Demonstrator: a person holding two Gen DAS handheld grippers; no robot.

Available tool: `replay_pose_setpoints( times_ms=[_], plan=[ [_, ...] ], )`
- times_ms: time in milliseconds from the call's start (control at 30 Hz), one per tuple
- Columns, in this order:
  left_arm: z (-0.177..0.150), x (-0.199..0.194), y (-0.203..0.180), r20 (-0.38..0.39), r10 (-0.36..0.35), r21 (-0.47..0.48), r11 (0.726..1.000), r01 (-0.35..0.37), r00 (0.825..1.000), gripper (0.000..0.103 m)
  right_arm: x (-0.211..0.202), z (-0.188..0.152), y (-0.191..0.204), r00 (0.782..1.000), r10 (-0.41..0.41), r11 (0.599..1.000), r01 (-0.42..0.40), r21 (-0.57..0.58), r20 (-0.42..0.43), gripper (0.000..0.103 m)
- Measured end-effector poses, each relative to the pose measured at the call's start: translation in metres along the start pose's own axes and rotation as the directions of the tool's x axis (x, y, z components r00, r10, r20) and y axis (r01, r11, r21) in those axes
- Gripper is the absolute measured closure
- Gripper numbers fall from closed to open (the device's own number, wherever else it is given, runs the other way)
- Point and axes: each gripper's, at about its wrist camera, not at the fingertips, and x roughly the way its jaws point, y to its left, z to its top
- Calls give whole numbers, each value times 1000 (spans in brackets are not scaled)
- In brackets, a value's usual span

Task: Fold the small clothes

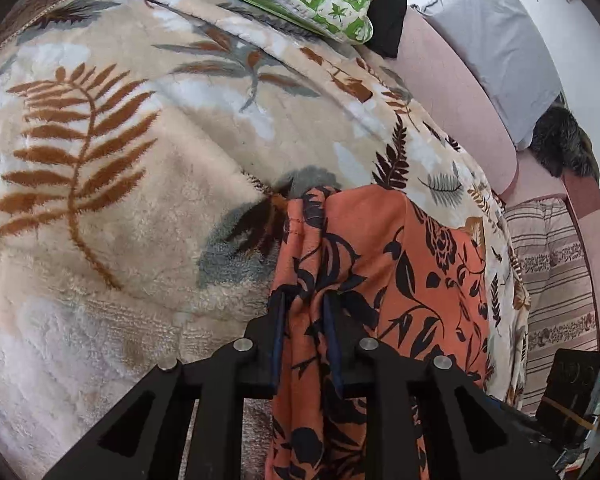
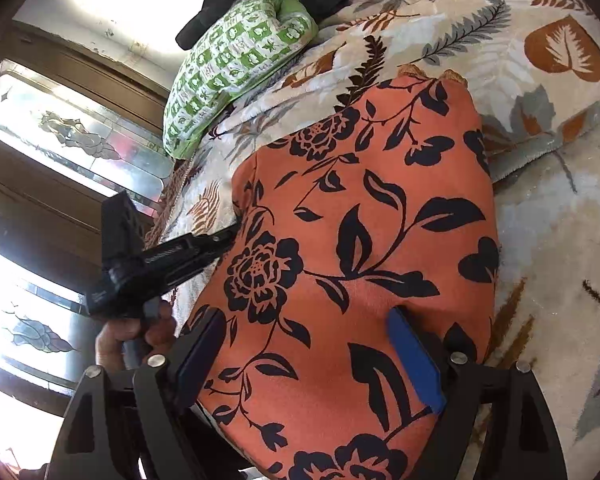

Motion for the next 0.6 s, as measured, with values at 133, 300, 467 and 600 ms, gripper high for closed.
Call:
replay_pose_setpoints(
  times_ms=[133, 300, 467, 600],
  plan=[
    [-12, -26, -20, 82, 91, 52, 994, -96, 992, 65, -1, -1, 2, 1000, 2, 1000, -2, -2, 4, 15],
    [-36, -59, -41, 168, 163, 120, 975, -185, 972, 53, -9, -4, 4, 999, -1, 1000, 1, 19, 40, 15],
    [-61, -83, -51, 215, 196, 132, 965, -227, 957, 41, -39, -8, 25, 989, 30, 1000, -30, -4, 142, 15],
    [-73, -82, -55, 214, 217, 152, 956, -252, 952, 41, -28, -6, 17, 993, -23, 1000, 22, 10, 114, 12]
  ],
)
